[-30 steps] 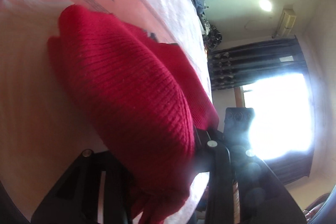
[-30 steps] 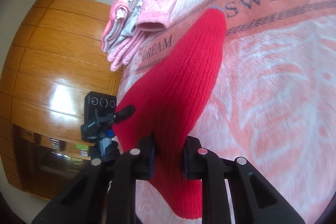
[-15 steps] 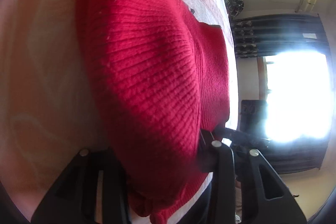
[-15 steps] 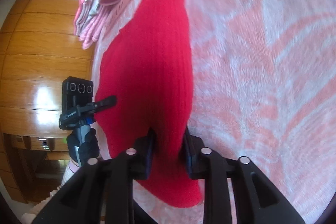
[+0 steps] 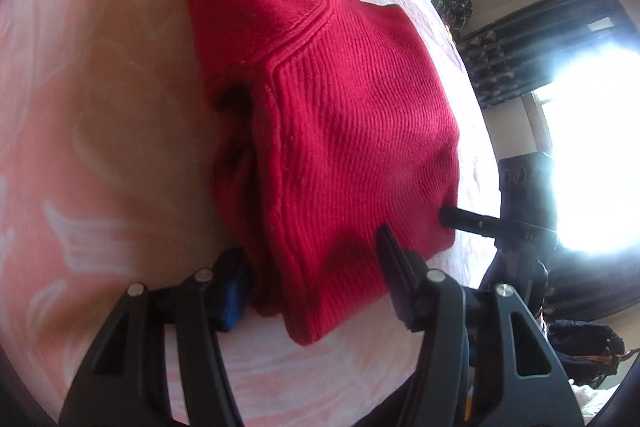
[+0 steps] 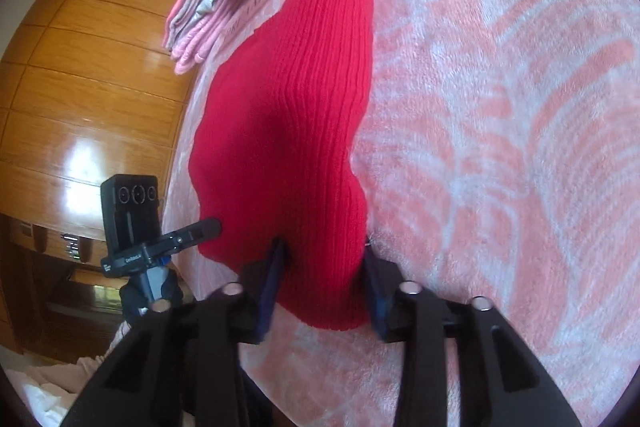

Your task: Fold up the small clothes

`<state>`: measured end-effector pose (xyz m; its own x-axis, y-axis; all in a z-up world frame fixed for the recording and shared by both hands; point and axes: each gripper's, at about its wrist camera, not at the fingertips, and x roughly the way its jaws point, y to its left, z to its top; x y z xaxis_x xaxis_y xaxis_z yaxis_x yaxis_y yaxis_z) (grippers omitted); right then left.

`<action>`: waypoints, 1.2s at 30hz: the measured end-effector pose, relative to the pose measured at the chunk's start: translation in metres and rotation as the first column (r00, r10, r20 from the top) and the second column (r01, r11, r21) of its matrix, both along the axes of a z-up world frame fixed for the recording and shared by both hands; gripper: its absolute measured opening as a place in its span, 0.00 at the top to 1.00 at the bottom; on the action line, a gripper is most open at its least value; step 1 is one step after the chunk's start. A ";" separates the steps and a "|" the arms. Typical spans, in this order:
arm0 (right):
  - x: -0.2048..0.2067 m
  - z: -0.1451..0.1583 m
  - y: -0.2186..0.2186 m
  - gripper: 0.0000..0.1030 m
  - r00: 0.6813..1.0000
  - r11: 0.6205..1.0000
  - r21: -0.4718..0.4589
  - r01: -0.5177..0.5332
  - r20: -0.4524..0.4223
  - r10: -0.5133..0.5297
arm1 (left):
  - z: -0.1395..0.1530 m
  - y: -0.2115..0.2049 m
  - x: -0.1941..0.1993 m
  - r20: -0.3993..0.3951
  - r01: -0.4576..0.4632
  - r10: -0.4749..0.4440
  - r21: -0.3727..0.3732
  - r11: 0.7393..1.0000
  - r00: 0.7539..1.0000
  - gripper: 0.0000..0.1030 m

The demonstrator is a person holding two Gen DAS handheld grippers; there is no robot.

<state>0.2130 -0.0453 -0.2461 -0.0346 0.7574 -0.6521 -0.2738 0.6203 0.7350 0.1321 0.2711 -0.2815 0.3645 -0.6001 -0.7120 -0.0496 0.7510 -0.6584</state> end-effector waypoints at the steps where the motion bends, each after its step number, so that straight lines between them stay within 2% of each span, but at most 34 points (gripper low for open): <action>1: 0.000 -0.001 0.001 0.77 1.000 1.000 0.002 0.003 -0.006 -0.003 | -0.003 0.005 0.000 -0.020 -0.020 0.020 -0.013 1.000 1.000 0.68; 2: -0.001 -0.001 0.001 0.80 1.000 1.000 0.007 0.006 -0.008 -0.006 | -0.010 0.028 -0.008 -0.040 -0.026 0.024 -0.027 0.999 0.999 0.73; 5: -0.009 0.005 -0.006 0.84 1.000 1.000 0.015 0.012 -0.014 -0.012 | -0.009 0.035 -0.016 -0.062 -0.006 0.005 -0.016 1.000 0.998 0.81; 7: -0.017 0.007 -0.013 0.85 1.000 1.000 0.014 0.015 -0.015 -0.015 | -0.004 0.039 -0.020 -0.064 0.015 -0.013 0.021 1.000 0.998 0.81; 10: -0.019 -0.004 -0.005 0.85 0.999 0.999 -0.039 0.027 -0.026 -0.028 | -0.004 0.040 -0.022 -0.068 0.037 -0.033 0.053 0.998 0.997 0.81; 14: -0.017 -0.018 -0.007 0.84 0.996 0.998 -0.020 0.064 -0.057 -0.065 | -0.009 0.047 -0.018 -0.067 0.038 -0.035 0.034 0.999 0.997 0.79; 16: -0.019 -0.016 -0.005 0.83 0.998 0.998 -0.031 0.061 -0.027 -0.062 | -0.011 0.050 -0.020 -0.051 0.041 -0.039 0.033 0.999 0.998 0.78; 19: -0.025 -0.005 -0.002 0.72 0.997 0.995 -0.079 0.064 0.046 -0.061 | -0.007 0.047 -0.023 -0.041 0.031 -0.029 0.051 0.998 0.999 0.72; 20: -0.027 0.000 0.000 0.62 0.995 0.993 -0.097 0.073 0.071 -0.066 | -0.004 0.048 -0.026 -0.038 0.023 -0.021 0.063 0.998 0.999 0.69; 21: -0.029 0.005 0.001 0.48 0.993 0.990 -0.116 0.087 0.096 -0.076 | 0.000 0.047 -0.029 -0.032 0.013 -0.011 0.081 0.997 0.999 0.63; 23: -0.036 0.017 0.002 0.34 0.983 0.981 -0.148 0.127 0.154 -0.104 | 0.007 0.045 -0.036 -0.016 0.001 0.001 0.116 0.993 1.000 0.49; 24: -0.040 0.024 0.003 0.26 0.973 0.970 -0.187 0.156 0.197 -0.118 | 0.011 0.044 -0.039 -0.008 -0.004 0.005 0.136 0.991 1.000 0.47; 27: -0.048 0.038 0.007 0.19 0.947 0.936 -0.281 0.213 0.294 -0.127 | 0.020 0.044 -0.051 0.005 -0.031 0.031 0.207 0.978 1.000 0.41; 30: -0.055 0.048 0.012 0.12 0.934 0.911 -0.331 0.245 0.334 -0.130 | 0.030 0.043 -0.060 0.011 -0.058 0.057 0.276 0.959 0.998 0.37; 34: -0.066 0.063 0.021 0.07 0.908 0.878 -0.387 0.282 0.404 -0.113 | 0.046 0.045 -0.073 0.049 -0.111 0.100 0.389 0.914 0.994 0.32; 36: -0.072 0.071 0.025 0.04 0.889 0.850 -0.425 0.311 0.447 -0.102 | 0.054 0.047 -0.080 0.062 -0.130 0.115 0.399 0.908 0.991 0.30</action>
<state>0.1409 -0.0205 -0.1750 0.4245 0.3099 -0.8507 -0.2977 0.9351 0.1921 0.0524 0.3184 -0.2278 0.4468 -0.2151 -0.8684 -0.1399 0.9419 -0.3053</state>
